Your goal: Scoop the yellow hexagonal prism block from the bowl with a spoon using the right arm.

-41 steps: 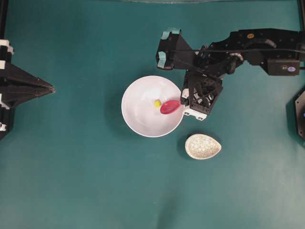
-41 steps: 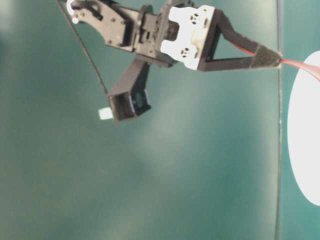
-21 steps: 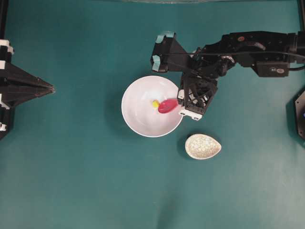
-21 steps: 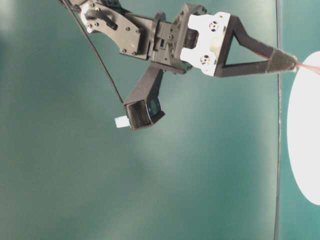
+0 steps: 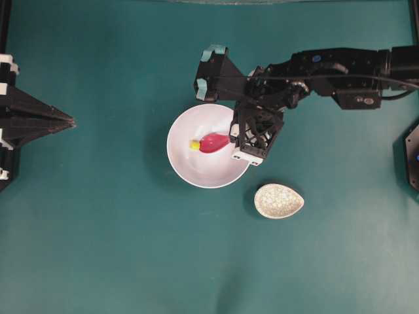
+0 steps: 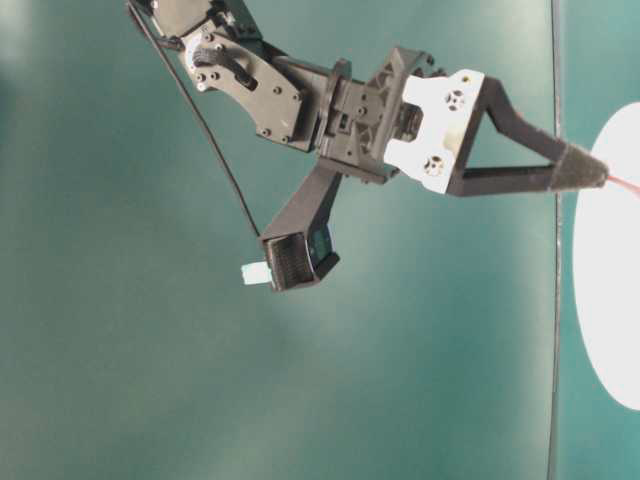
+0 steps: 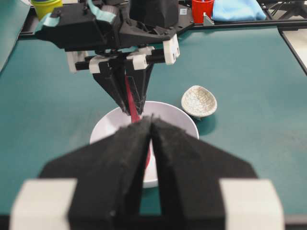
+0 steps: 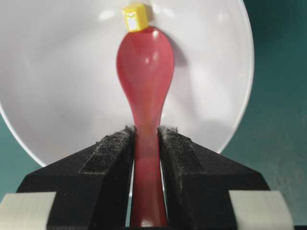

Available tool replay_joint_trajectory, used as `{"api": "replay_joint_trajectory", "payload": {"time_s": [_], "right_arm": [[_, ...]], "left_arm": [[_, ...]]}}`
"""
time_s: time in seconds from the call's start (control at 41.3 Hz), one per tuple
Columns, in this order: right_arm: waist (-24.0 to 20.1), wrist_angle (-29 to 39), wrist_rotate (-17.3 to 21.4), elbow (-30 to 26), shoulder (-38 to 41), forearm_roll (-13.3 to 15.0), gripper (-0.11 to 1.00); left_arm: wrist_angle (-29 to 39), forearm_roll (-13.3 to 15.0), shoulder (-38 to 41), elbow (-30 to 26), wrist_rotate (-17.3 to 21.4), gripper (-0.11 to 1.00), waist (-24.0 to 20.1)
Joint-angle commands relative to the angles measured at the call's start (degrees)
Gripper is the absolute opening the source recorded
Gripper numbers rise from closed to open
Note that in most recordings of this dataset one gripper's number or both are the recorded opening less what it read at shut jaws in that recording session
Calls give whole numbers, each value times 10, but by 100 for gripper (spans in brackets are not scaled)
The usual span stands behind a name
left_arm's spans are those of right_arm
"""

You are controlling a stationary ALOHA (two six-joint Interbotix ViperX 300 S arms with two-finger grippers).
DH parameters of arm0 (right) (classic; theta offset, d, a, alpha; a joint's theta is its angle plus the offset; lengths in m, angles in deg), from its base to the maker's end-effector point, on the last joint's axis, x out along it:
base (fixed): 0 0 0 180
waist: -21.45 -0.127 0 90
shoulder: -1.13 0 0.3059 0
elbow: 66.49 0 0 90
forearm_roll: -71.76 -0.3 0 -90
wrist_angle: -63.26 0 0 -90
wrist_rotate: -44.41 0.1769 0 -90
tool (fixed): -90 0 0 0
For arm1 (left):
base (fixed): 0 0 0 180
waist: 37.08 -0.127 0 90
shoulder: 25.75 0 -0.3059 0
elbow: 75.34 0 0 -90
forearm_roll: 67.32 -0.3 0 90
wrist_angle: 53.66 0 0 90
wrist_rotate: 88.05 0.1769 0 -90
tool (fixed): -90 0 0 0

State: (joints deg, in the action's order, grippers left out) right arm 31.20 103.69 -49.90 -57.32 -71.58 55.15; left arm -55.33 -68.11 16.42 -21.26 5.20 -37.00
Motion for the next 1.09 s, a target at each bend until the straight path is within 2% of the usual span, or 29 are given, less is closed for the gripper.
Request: {"api": "replay_joint_trajectory", "payload": {"time_s": [0.0,0.533,1.066], "right_arm": [[-9,-18,0,-16,-9,0,25],[-24,-105,1,-8,-9,0,25],[-25,-172,7,38,-9,0,25]], "left_arm": [[-3,0,2,-19,1,9,1],[-3,0,2,-19,-1,9,1],[-3,0,2,-19,0,9,1]]}}
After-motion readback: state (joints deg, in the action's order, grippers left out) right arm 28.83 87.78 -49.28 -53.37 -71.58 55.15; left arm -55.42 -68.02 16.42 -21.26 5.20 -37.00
